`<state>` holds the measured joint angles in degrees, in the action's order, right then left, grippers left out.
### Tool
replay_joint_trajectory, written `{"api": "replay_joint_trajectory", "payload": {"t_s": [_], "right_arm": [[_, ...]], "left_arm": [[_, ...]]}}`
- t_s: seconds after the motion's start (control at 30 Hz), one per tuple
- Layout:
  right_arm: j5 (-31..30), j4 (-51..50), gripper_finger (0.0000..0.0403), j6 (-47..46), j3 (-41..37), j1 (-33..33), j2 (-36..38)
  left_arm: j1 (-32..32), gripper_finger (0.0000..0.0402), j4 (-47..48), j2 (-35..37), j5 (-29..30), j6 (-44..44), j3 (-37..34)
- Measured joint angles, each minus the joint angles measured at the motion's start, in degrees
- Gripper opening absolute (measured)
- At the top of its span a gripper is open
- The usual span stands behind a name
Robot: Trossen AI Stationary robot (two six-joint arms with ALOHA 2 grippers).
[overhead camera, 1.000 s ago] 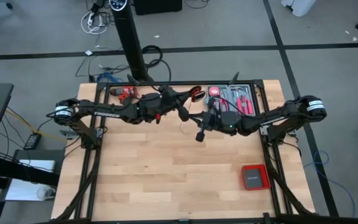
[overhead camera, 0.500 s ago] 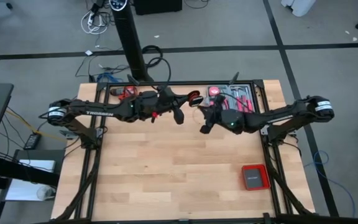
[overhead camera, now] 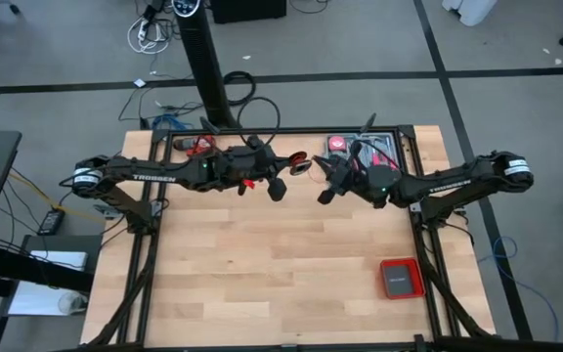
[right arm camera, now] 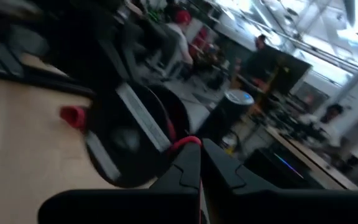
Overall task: Coil cords
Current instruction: Coil the red wire on the black spool
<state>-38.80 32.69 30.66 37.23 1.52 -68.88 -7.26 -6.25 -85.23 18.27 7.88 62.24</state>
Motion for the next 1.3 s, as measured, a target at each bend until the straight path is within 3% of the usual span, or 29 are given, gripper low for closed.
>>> {"api": "replay_joint_trajectory", "payload": {"t_s": [0.33, 0.63, 0.77, 0.93, 1.13, 1.3], "right_arm": [[3.08, 3.1, 0.0028, -0.72, 4.03, 1.41, -4.64], [4.7, 2.91, 0.0096, -2.11, 5.73, 3.31, -4.94], [5.53, 1.88, 0.0108, -3.88, 5.73, 5.63, -4.96], [5.2, 0.58, 0.0108, -7.58, 5.74, 8.58, -4.98], [-6.38, -8.26, 0.0107, -14.66, 5.73, 10.14, -4.59], [-4.74, -16.68, 0.0105, -21.73, 5.73, 8.73, -4.57]], "left_arm": [[0.16, 0.0, -1.5, -0.04, 2.92, -4.3, -0.11], [3.61, 0.0, -5.47, -0.13, 12.87, -18.74, -0.15], [4.69, 0.0, -6.99, -0.15, 18.29, -26.6, -0.15], [5.66, 0.0, -9.62, -0.2, 20.31, -34.53, -0.15], [6.85, 0.0, -13.24, -0.2, 22.42, -43.82, -0.15], [7.92, 0.0, -13.77, -0.2, 22.17, -46.77, -0.15]]}}
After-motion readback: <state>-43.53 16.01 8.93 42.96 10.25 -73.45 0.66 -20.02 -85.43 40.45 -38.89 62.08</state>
